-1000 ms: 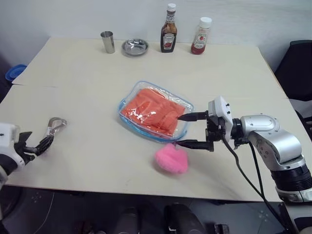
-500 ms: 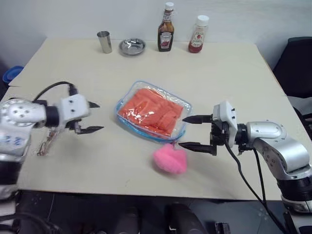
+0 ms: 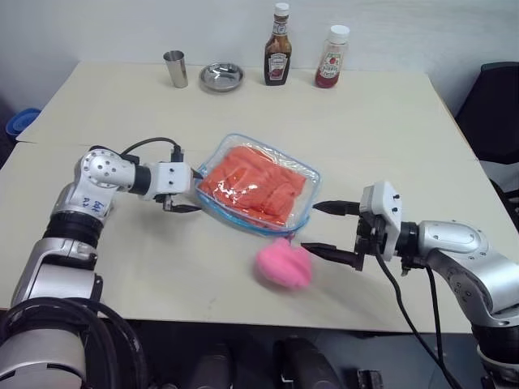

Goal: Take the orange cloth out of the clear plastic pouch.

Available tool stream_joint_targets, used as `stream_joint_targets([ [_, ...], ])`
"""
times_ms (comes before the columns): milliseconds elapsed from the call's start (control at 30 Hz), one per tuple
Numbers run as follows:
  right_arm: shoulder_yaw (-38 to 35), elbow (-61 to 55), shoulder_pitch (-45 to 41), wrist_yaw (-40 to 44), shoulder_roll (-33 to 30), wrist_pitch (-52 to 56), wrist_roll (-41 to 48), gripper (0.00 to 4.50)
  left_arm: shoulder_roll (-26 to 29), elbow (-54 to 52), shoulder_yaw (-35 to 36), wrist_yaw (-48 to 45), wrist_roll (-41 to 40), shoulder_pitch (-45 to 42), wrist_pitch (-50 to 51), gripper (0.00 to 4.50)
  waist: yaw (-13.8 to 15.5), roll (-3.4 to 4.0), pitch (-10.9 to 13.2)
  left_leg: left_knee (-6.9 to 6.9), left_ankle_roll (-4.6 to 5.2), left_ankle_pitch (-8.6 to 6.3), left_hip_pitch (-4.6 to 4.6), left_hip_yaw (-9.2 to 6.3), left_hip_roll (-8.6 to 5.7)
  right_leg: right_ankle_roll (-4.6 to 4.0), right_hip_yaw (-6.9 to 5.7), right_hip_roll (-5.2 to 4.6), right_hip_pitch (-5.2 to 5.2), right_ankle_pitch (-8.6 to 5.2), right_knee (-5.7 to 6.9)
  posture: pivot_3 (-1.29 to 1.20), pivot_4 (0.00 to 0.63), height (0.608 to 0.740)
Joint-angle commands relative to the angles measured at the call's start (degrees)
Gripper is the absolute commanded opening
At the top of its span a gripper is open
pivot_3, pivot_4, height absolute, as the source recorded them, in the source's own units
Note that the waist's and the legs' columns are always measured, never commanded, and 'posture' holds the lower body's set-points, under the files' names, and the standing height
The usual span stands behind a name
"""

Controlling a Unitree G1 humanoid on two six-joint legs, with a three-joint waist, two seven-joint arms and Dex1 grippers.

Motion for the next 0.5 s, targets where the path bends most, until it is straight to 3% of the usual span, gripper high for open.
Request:
stream_joint_targets([
  [33, -2.15, -2.70, 0.53, -0.81, -0.23, 0.32, 1.87, 4.50, -0.31, 4.52, -0.98, 2.45, 2.93, -2.09, -3.90, 3.87, -0.05, -0.02, -0.01, 0.00, 0.00, 0.00, 0.00, 0.00, 0.00, 0.00, 0.00, 0.01, 0.00, 0.00, -0.01, 0.00, 0.150, 0.740],
  [133, -2.47, -2.80, 0.58, -1.02, -0.60, 0.65, 2.30, 4.50, -0.95, 6.65, -0.78, 2.77, 3.22, -2.79, -4.67, 3.33, -0.03, -0.02, -0.01, 0.00, 0.00, 0.00, 0.00, 0.00, 0.00, 0.00, 0.00, 0.01, -0.01, 0.00, 0.02, 0.00, 0.150, 0.740],
  [300, -2.26, -2.39, 0.07, -1.02, -0.75, 0.91, 2.54, 4.50, -1.19, 4.07, 0.24, -0.24, 1.10, -1.15, -1.65, 1.84, -0.01, -0.02, -0.01, 0.01, -0.01, 0.01, 0.00, 0.00, 0.00, 0.00, 0.00, 0.00, -0.01, 0.00, 0.04, 0.00, 0.150, 0.740],
  [400, -2.01, -2.22, -0.14, -0.84, -0.74, 0.97, 2.54, 4.50, -1.79, -4.60, 2.55, -3.66, -3.51, 2.50, 9.51, 0.91, -0.03, -0.02, -0.01, 0.01, -0.01, 0.01, 0.01, -0.01, 0.00, 0.00, 0.00, 0.00, -0.01, 0.00, 0.07, 0.00, 0.150, 0.740],
  [500, -2.09, -2.11, -0.04, -0.72, -0.82, 1.02, 2.70, 4.50, -2.13, -23.72, 4.71, -4.10, -8.26, 10.15, 29.38, 0.15, -0.09, -0.02, -0.01, 0.02, -0.02, 0.01, 0.02, -0.03, 0.00, 0.00, 0.01, -0.01, -0.01, 0.00, 0.15, 0.00, 0.150, 0.740],
])
